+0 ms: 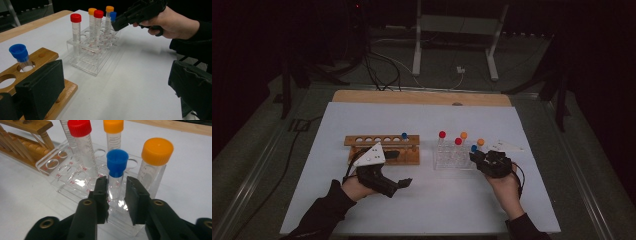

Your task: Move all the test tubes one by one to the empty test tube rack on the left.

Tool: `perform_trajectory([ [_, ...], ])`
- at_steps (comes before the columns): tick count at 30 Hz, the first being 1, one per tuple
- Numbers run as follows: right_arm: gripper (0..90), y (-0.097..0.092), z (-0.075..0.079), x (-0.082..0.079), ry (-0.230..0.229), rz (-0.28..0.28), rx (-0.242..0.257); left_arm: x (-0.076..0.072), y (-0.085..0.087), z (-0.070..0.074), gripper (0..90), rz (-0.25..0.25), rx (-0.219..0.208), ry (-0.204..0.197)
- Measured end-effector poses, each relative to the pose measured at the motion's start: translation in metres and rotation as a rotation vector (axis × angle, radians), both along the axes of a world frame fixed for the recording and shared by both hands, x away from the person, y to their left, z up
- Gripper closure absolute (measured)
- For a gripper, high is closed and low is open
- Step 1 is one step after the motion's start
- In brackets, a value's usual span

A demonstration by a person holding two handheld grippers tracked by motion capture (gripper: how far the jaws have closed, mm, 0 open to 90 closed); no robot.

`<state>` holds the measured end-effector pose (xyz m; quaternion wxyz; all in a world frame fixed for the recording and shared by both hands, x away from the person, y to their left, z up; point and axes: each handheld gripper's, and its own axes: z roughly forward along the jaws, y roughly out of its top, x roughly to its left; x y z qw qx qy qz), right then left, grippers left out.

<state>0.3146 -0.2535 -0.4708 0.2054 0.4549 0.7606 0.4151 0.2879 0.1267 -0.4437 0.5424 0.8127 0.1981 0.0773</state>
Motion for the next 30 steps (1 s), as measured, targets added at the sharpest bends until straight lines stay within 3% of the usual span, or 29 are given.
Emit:
perform_trajectory([
  [12,77.2,0.002,0.002,0.000,-0.021,0.011,-0.012,0.001,0.001,-0.001,1.4,0.002,0.002,0.004],
  [22,77.3,0.003,0.034,-0.014,-0.148,0.016,-0.029,0.001,0.003,0.002,1.4,-0.005,-0.009,0.001],
  [30,77.3,0.012,0.052,-0.027,-0.221,0.043,-0.044,0.000,0.002,0.006,1.4,-0.008,-0.009,-0.006],
])
